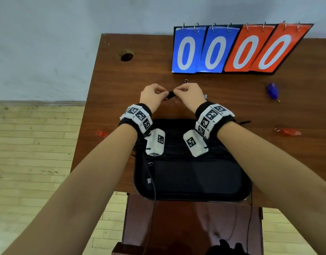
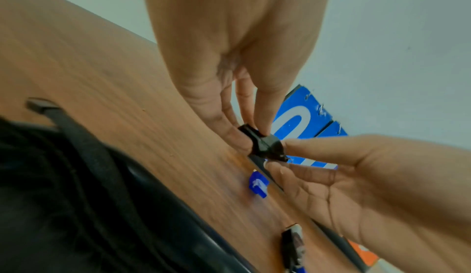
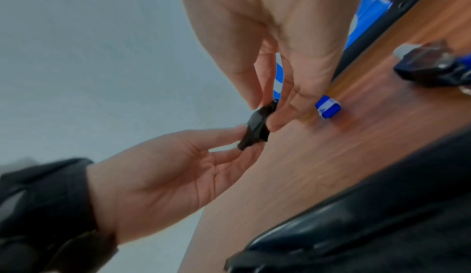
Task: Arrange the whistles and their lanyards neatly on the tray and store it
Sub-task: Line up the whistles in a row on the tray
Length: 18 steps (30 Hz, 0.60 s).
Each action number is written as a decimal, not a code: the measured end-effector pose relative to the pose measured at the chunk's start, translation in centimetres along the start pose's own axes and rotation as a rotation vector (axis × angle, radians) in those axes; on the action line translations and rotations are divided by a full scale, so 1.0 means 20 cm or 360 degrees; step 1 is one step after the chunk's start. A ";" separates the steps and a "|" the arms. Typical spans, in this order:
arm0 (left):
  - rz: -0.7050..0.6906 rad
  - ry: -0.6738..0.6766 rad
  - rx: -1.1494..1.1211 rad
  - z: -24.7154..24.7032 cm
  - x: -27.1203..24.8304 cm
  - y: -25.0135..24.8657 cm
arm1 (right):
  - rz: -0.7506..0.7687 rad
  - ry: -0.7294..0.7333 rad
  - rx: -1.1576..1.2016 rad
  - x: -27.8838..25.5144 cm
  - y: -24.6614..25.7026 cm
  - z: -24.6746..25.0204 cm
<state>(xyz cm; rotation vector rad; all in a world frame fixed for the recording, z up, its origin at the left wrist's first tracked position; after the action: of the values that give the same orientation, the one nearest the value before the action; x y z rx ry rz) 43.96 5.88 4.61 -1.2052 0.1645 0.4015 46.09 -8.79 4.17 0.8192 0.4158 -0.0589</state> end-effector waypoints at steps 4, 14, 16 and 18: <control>0.0097 0.0217 -0.0458 0.00 -0.17 0.02 | 0.0008 -0.0060 0.0100 -0.14 -0.02 0.02; 0.0421 0.0486 -0.1085 0.09 -0.71 0.11 | -0.0063 0.0102 0.0579 -0.69 -0.01 -0.12; 0.0433 0.0513 -0.1067 0.11 -0.80 0.15 | -0.0103 0.0109 0.0656 -0.78 -0.02 -0.17; 0.0408 0.0545 -0.0955 0.12 -0.88 0.18 | -0.0113 0.0085 0.0707 -0.87 -0.02 -0.21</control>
<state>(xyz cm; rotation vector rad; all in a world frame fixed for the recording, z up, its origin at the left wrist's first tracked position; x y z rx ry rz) 26.25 5.44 8.17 -1.8523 0.5244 0.4828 28.58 -7.88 7.91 1.2452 0.4903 -0.2011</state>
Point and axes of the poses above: each hand's wrist, its own x-axis towards the middle knuckle, its own z-axis out of the back of the hand, y = z × x, the point moved 7 cm from there along x, towards the middle knuckle, and after that the axes turned 14 degrees about -x, right-handed, at the moved point
